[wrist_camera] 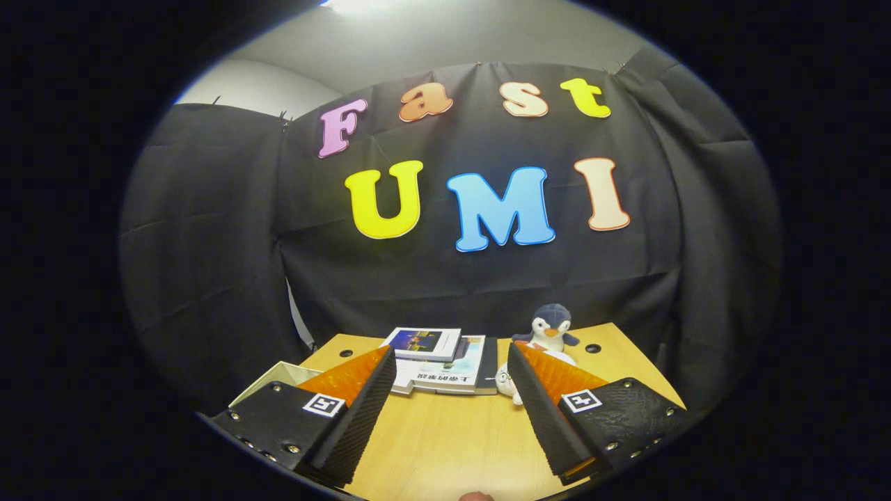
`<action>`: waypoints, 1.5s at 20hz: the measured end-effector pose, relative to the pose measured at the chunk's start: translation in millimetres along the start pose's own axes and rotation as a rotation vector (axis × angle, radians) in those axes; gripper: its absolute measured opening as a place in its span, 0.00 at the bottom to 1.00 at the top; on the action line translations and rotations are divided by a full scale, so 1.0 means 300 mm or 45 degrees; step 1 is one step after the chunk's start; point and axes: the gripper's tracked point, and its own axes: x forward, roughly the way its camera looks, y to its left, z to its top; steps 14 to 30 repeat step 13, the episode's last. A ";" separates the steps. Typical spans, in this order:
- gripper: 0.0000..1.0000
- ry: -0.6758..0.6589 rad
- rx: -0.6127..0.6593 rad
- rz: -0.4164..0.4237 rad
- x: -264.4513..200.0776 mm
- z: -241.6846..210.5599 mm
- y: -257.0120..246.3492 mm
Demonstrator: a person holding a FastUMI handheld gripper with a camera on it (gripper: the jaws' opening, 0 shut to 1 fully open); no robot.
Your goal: Open the storage box then place both shoes into the box .Put the left shoe in first, then the right shoe, with the right side of both shoes facing outward in a uniform manner.
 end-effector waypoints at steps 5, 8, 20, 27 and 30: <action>0.98 -0.025 -0.010 -0.024 -0.041 0.018 -0.052; 0.97 -0.041 -0.018 -0.022 -0.060 0.022 -0.057; 0.98 -0.062 -0.027 -0.044 -0.075 0.041 -0.066; 0.98 -0.062 -0.027 -0.044 -0.075 0.041 -0.066; 0.98 -0.062 -0.027 -0.044 -0.075 0.041 -0.066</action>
